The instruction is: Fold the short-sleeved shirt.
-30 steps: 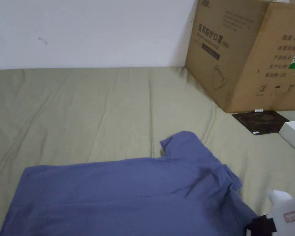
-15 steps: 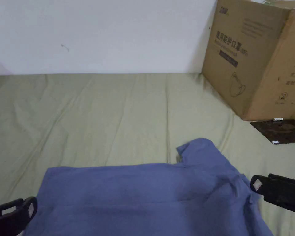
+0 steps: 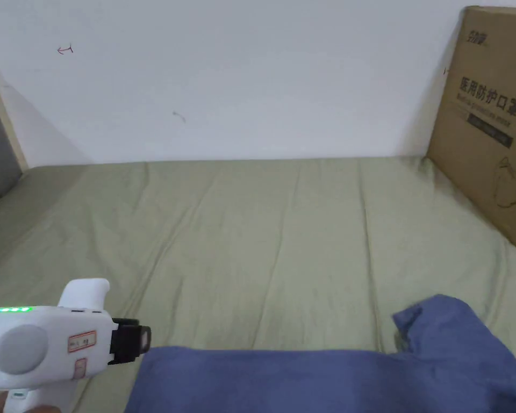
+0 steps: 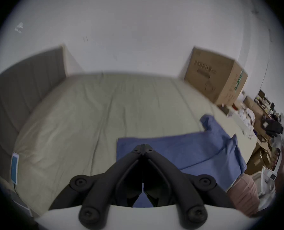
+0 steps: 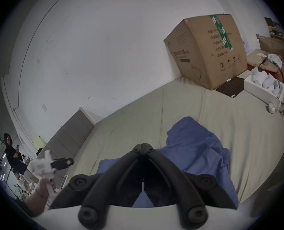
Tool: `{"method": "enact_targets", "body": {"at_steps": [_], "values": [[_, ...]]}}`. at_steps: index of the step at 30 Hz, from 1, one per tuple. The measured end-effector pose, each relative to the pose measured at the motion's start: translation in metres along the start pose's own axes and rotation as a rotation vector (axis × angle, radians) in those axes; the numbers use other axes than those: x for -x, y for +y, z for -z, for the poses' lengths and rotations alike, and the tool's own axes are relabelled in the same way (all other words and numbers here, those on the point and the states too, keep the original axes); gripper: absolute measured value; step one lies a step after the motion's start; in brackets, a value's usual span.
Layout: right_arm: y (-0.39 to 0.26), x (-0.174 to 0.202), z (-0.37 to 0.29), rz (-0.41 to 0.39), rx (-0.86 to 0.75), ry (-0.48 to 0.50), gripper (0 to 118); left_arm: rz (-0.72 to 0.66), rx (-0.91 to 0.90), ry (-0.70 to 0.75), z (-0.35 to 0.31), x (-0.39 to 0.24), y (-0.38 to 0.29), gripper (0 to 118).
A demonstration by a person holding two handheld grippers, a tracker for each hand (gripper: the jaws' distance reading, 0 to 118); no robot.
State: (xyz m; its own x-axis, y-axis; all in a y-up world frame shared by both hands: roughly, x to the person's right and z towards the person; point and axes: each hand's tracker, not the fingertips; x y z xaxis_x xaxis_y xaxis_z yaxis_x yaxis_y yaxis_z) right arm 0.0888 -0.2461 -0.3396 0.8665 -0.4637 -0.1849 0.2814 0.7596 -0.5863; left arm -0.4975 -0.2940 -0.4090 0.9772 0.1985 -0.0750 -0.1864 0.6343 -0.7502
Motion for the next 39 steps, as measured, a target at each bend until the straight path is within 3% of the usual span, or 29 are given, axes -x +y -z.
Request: {"method": "enact_targets", "body": {"at_steps": [2,3,4,5,6,10,11,14,15,16,17,19,22,25,26,27,28,29,31,33,34,35,37,38,39], "values": [[-0.004,-0.002,0.008,0.022,0.035,-0.014,0,-0.028,0.045,0.011,0.037,0.013,0.004,2],[-0.006,-0.005,0.012,0.046,0.060,-0.010,0,-0.021,0.070,-0.005,0.055,0.018,0.007,17],[-0.007,-0.008,0.016,0.059,0.073,-0.012,0,-0.002,0.043,0.002,0.064,0.021,0.014,47],[-0.008,-0.011,0.019,0.061,0.075,-0.023,0,0.026,0.096,0.061,0.070,0.007,0.004,100],[-0.007,-0.015,0.020,0.062,0.085,-0.033,0,0.060,0.133,0.093,0.082,0.005,0.002,118],[-0.004,-0.022,0.029,0.067,0.118,-0.063,0,0.141,0.250,0.113,0.121,0.004,-0.022,113],[-0.002,-0.024,0.032,0.068,0.127,-0.064,0,0.212,0.156,0.148,0.107,-0.007,-0.025,111],[0.006,-0.031,0.045,0.061,0.148,-0.062,0,0.258,0.105,0.118,0.087,-0.016,-0.031,99],[0.012,-0.034,0.052,0.060,0.156,-0.060,0,0.279,0.093,0.119,0.080,-0.020,-0.032,91],[0.020,-0.039,0.063,0.060,0.167,-0.053,0,0.296,0.089,0.140,0.075,-0.023,-0.033,78],[0.028,-0.045,0.075,0.056,0.176,-0.050,0,0.316,0.067,0.183,0.075,-0.024,-0.035,52],[0.050,-0.061,0.108,0.027,0.214,-0.080,0,0.243,0.029,0.064,0.061,-0.019,-0.026,3],[0.081,-0.088,0.160,0.050,0.214,-0.162,0,0.193,-0.044,0.051,0.032,-0.026,-0.018,2],[0.105,-0.112,0.217,0.065,0.334,-0.234,0,0.186,-0.071,0.013,0.004,-0.035,-0.012,2],[0.107,-0.117,0.237,0.064,0.392,-0.277,17,0.187,-0.074,0.015,-0.002,-0.038,-0.013,2],[0.106,-0.122,0.253,0.070,0.486,-0.315,55,0.187,-0.075,0.017,-0.007,-0.040,-0.014,2],[0.107,-0.126,0.270,0.089,0.437,-0.304,102,0.186,-0.074,0.018,-0.009,-0.042,-0.015,2],[0.107,-0.135,0.286,0.084,0.532,-0.338,118,0.187,-0.073,0.019,-0.008,-0.037,-0.014,2],[0.098,-0.158,0.307,0.080,0.626,-0.404,117,0.187,-0.074,0.021,-0.009,-0.035,-0.017,2],[0.093,-0.156,0.312,-0.029,0.662,-0.465,115,0.193,-0.055,0.033,-0.002,-0.028,-0.018,2],[0.080,-0.139,0.305,-0.123,0.645,-0.482,115,0.191,-0.044,0.041,0.001,-0.026,-0.019,2],[0.078,-0.129,0.297,-0.170,0.612,-0.458,112,0.184,-0.036,0.044,0.004,-0.023,-0.020,2],[0.081,-0.121,0.288,-0.205,0.611,-0.420,97,0.162,-0.023,0.043,0.009,-0.020,-0.021,2],[0.078,-0.097,0.264,-0.219,0.599,-0.384,90,0.147,-0.018,0.043,0.011,-0.019,-0.022,2],[0.077,-0.088,0.252,-0.185,0.595,-0.335,75,0.134,-0.015,0.044,0.014,-0.017,-0.025,2]]}}
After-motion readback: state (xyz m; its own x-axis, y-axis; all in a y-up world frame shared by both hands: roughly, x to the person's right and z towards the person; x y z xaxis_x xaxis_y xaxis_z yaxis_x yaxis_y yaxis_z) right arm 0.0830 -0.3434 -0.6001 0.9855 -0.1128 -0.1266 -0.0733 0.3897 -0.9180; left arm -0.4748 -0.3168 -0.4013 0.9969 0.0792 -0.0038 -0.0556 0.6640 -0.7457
